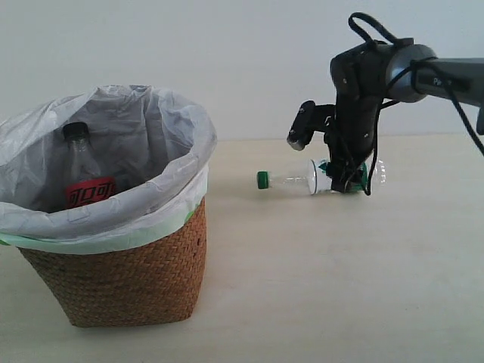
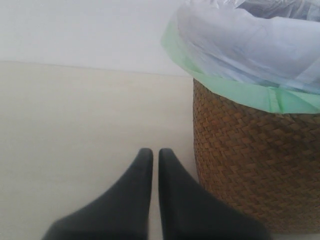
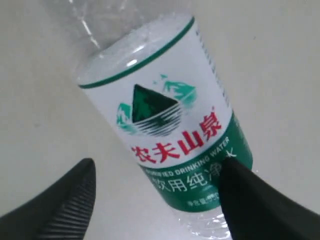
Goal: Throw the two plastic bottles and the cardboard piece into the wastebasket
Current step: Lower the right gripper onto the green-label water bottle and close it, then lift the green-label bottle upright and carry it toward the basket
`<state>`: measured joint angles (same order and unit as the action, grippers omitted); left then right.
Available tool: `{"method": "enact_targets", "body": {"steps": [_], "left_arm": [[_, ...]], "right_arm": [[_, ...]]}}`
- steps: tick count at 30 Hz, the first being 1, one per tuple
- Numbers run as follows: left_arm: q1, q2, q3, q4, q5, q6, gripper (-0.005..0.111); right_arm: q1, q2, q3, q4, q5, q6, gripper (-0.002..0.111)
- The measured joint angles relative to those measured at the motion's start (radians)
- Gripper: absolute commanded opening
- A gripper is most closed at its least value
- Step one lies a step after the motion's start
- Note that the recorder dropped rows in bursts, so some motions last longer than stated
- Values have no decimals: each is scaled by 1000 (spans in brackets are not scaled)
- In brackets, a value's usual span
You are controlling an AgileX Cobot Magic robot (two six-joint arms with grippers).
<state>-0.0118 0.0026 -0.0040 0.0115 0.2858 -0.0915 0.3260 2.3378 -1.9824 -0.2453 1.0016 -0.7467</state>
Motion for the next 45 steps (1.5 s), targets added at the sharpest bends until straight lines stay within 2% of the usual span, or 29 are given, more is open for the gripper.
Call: {"method": "enact_targets", "body": {"steps": [6, 14, 21, 23, 24, 27, 28, 29, 39, 45], "left_arm": [[0, 0, 0, 0, 0, 0, 4], [0, 0, 0, 0, 0, 0, 4], [0, 0, 0, 0, 0, 0, 4], [0, 0, 0, 0, 0, 0, 4], [0, 0, 0, 0, 0, 0, 4], [0, 0, 0, 0, 0, 0, 4], [0, 0, 0, 0, 0, 0, 4], [0, 0, 0, 0, 0, 0, 4], [0, 0, 0, 0, 0, 0, 4], [0, 0, 0, 0, 0, 0, 4]], "right_arm": [[38, 41, -9, -46, -106, -18, 61], [44, 86, -9, -67, -132, -16, 61], [44, 95, -9, -6, -125, -2, 60], [44, 95, -11, 17, -127, -2, 55], [44, 95, -11, 26, -127, 4, 48], [44, 95, -13, 36, -131, 42, 17], [44, 95, -13, 38, -131, 56, 4], [44, 95, -13, 40, -131, 76, 0], [44, 65, -7, 88, -85, 314, 0], [44, -75, 45, 273, -86, 347, 0]]}}
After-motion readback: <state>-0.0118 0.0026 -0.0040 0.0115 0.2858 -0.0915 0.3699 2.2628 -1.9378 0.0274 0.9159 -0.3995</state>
